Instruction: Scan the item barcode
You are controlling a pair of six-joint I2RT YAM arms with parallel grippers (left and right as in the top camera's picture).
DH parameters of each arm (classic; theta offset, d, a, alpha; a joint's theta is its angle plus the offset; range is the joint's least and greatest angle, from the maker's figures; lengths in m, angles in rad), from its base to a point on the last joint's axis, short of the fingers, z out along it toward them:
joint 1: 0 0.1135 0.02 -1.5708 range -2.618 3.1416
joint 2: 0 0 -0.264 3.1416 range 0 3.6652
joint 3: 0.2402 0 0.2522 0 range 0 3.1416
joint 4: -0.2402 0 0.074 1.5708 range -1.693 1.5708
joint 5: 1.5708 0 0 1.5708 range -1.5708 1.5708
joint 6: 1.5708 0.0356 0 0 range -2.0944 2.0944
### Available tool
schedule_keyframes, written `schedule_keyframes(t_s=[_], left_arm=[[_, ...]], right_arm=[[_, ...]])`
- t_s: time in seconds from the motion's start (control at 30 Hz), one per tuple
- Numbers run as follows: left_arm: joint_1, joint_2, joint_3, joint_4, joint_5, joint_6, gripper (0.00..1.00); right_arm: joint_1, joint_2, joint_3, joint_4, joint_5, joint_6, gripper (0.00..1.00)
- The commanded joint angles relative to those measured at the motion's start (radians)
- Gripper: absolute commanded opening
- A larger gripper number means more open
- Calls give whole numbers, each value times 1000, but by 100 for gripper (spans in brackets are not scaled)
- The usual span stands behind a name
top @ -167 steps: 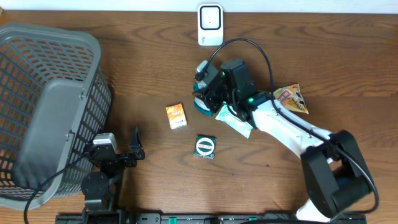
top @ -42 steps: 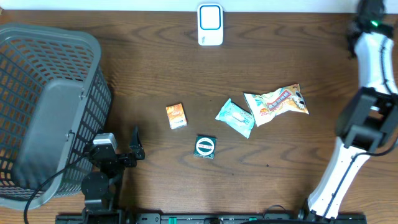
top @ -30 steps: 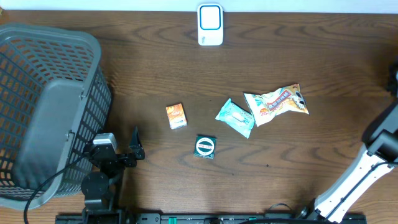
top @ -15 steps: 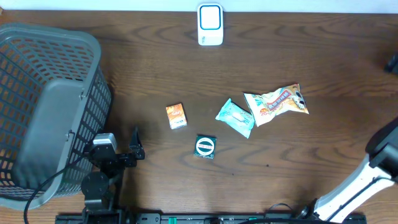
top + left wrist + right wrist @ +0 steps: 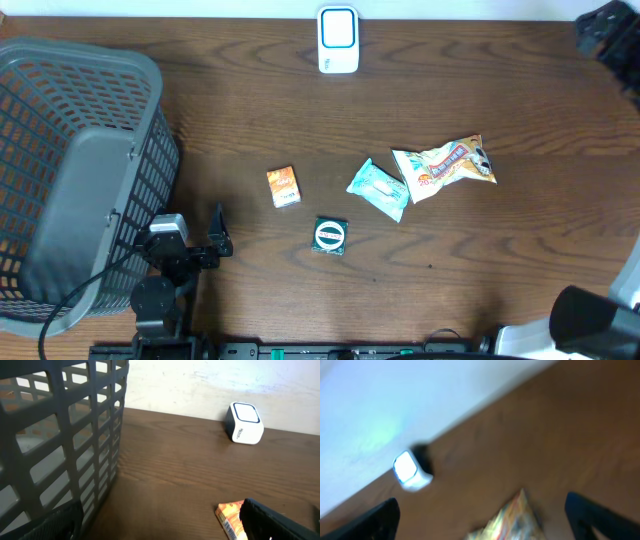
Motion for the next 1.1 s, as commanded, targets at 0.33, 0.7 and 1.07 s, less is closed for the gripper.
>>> schedule_keyframes(t_s=[0.33, 0.7, 1.07], left_arm=[[2, -1, -21, -22, 5, -8, 98], [2, -1, -21, -22, 5, -8, 98], [2, -1, -21, -22, 5, -9, 98]], right_arm=[[306, 13, -235, -267, 247, 352, 99], [439, 13, -789, 194, 238, 447, 97], [447, 14, -1171, 694, 264, 533, 59]])
